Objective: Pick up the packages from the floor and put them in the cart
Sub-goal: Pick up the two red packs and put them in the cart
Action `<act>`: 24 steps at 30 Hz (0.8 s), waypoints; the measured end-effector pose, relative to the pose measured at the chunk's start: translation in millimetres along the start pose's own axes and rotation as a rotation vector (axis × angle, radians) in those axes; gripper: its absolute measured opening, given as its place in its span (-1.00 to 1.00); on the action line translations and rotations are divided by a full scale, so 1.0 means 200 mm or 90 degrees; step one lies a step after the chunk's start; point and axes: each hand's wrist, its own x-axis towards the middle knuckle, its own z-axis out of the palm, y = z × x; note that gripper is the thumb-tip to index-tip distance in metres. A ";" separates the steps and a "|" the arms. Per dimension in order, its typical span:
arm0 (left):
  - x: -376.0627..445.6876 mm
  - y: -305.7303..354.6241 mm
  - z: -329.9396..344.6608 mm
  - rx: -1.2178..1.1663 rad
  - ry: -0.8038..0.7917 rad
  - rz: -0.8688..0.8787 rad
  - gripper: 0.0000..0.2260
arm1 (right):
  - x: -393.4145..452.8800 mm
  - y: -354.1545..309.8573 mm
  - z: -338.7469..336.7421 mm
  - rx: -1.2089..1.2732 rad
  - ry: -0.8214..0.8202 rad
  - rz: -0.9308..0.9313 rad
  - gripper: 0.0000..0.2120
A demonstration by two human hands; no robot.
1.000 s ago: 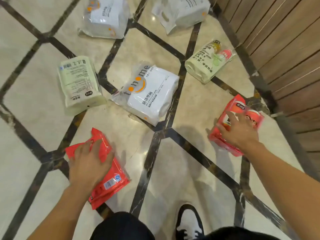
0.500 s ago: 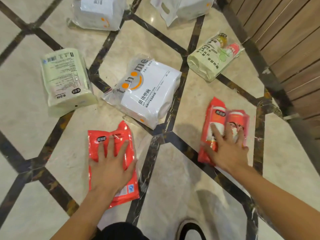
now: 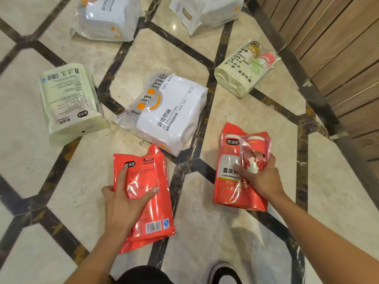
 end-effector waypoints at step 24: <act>-1.58 2.28 -1.78 -0.022 0.033 0.440 -0.18 | -1.89 -1.33 -2.28 0.070 0.147 -0.203 -0.03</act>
